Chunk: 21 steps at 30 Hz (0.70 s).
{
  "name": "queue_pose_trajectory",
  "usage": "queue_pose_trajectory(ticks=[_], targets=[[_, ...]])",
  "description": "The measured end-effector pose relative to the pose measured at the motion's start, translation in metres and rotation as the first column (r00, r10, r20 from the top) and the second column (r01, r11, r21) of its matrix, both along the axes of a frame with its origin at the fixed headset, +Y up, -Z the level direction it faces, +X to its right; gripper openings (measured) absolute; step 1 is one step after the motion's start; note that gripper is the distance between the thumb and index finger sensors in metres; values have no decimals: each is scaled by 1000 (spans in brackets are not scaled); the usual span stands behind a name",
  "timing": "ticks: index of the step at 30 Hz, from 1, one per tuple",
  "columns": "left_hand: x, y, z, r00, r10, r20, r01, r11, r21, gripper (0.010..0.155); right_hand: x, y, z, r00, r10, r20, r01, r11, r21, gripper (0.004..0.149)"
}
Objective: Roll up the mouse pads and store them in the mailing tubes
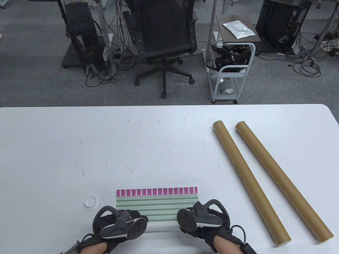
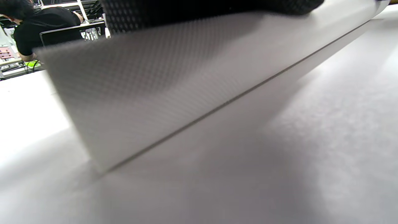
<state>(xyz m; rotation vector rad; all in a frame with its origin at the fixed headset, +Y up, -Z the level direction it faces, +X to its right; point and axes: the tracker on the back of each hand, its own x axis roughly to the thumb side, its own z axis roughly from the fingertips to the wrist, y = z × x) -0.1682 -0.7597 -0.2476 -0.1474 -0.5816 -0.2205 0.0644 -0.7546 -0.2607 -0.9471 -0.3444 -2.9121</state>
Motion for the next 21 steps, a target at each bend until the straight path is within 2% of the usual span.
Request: queue_pose_trajectory(ticks=[3,5,7,9,11,12,16,18,20,21], targets=[[0,0,-1,1000,3,-13,-3,1000,-7,48,2,8,5,999,-43,-11,44,992,120,55],[3,0,3,1000,-25,17,25,1000,2,50,-4,6,5,1000,-13,-20,15,993,120,50],[8,2,15,992,-99,82,90,991,98,53,-4,8,3,1000,-10,-14,12,993,114,49],[16,3,28,976,-172,130,136,958,252,58,-3,7,-1,999,-34,12,33,996,80,48],[22,0,31,969,-212,126,163,935,316,57,-1,5,-3,998,-53,26,51,996,71,48],[23,0,29,970,-217,113,171,932,320,55,-1,5,-3,998,-54,30,52,996,72,48],[15,0,16,993,-95,66,82,981,174,53,0,7,-2,998,-51,23,48,995,89,49],[12,0,12,996,-70,49,63,988,143,53,-1,5,-1,1000,-25,9,24,996,82,58],[12,1,11,997,-60,45,54,990,130,53,-3,3,-1,1000,0,6,0,992,127,57],[11,1,10,997,-59,46,53,991,126,53,-4,5,-2,1000,5,1,-5,993,115,56]])
